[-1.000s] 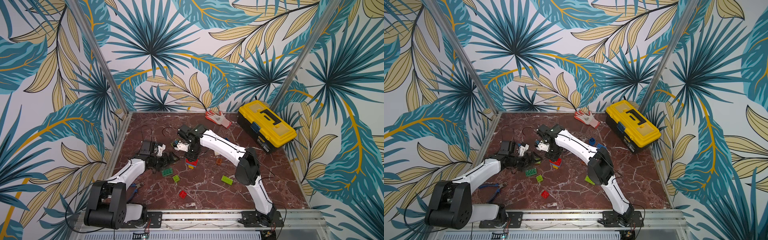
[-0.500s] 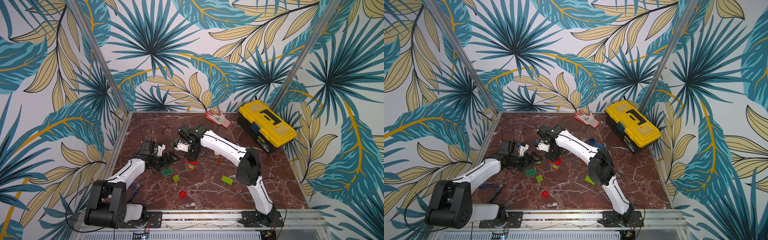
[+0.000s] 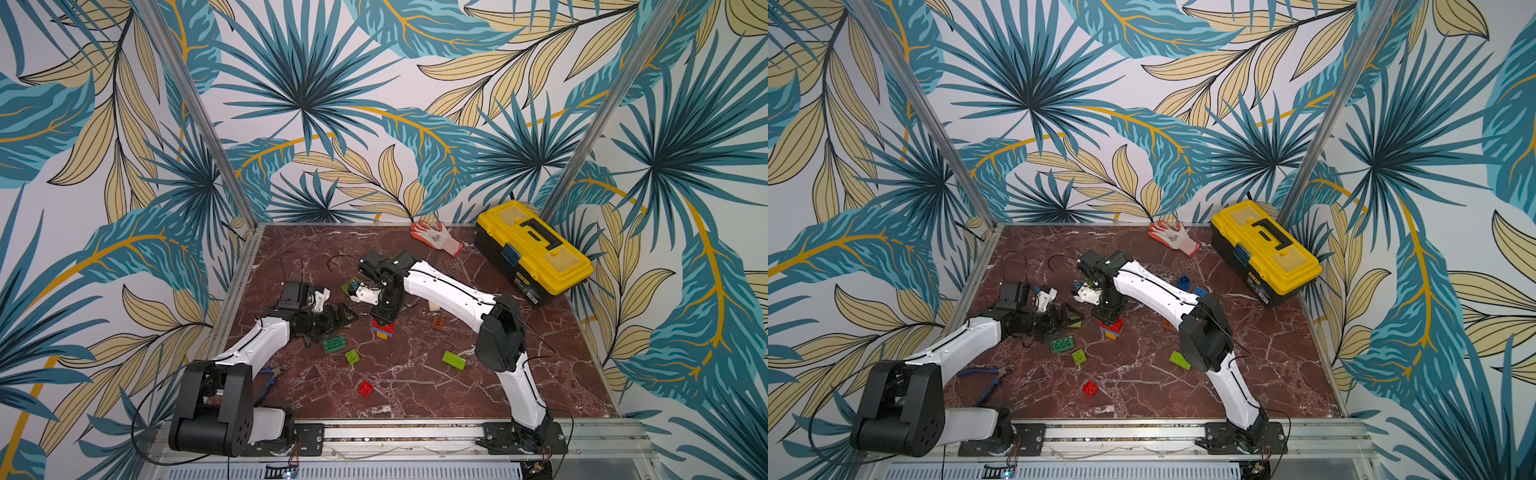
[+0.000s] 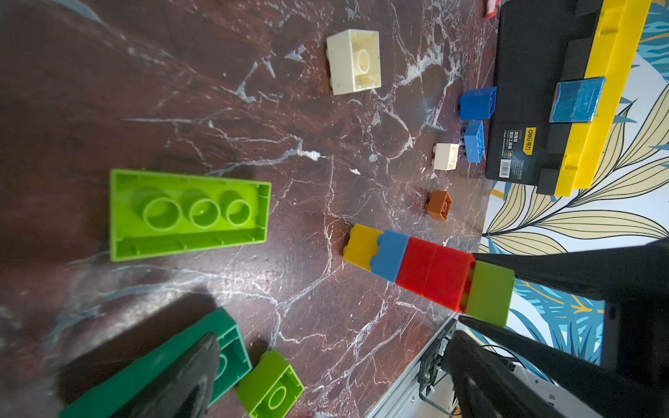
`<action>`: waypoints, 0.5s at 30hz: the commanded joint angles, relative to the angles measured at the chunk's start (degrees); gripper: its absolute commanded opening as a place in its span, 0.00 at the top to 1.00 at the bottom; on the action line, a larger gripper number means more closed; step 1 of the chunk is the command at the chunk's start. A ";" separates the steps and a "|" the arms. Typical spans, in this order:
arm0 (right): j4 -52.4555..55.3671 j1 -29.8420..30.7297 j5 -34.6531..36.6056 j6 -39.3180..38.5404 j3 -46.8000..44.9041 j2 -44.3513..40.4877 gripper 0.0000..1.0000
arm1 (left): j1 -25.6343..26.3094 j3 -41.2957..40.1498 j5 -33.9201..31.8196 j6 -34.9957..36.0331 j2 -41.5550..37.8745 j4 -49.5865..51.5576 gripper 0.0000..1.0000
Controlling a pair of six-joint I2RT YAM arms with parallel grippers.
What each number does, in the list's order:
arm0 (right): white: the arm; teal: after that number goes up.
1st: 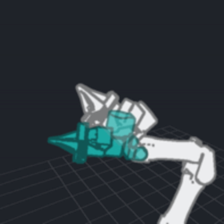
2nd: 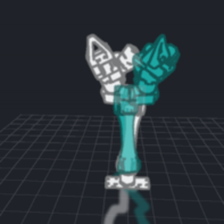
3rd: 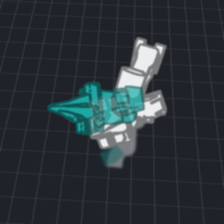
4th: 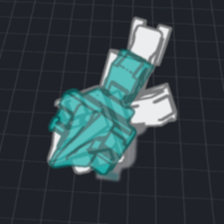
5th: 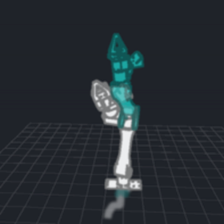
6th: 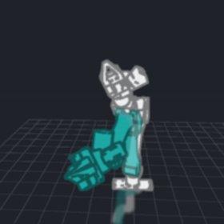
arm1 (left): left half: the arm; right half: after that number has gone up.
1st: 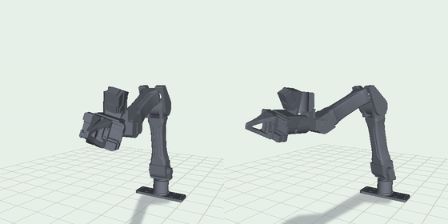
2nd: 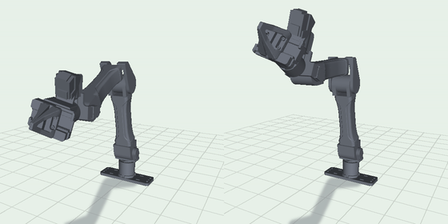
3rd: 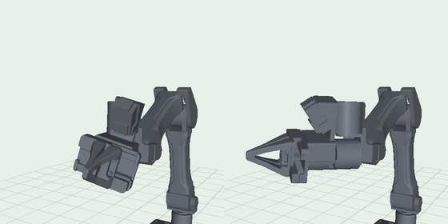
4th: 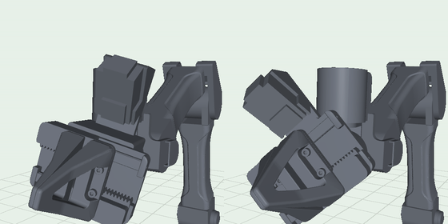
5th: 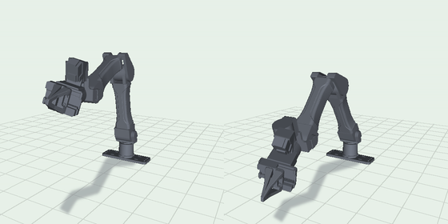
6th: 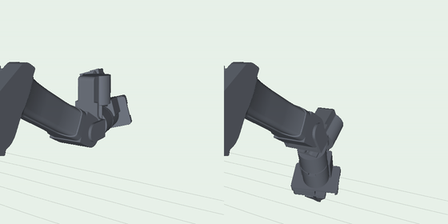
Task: Assemble a carrot with lego
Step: Assemble the lego brick with the lego brick.
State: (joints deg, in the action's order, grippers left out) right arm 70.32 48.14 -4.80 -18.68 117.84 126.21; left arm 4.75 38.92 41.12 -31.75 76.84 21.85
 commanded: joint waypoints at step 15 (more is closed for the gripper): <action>-2.70 1.18 8.05 3.20 -12.53 4.24 0.68 | -0.71 0.94 0.23 0.46 -0.24 -0.84 0.01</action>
State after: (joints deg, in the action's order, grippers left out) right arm 64.49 49.41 -0.71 -16.51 111.63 122.61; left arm 4.54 38.92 41.15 -31.75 76.84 21.85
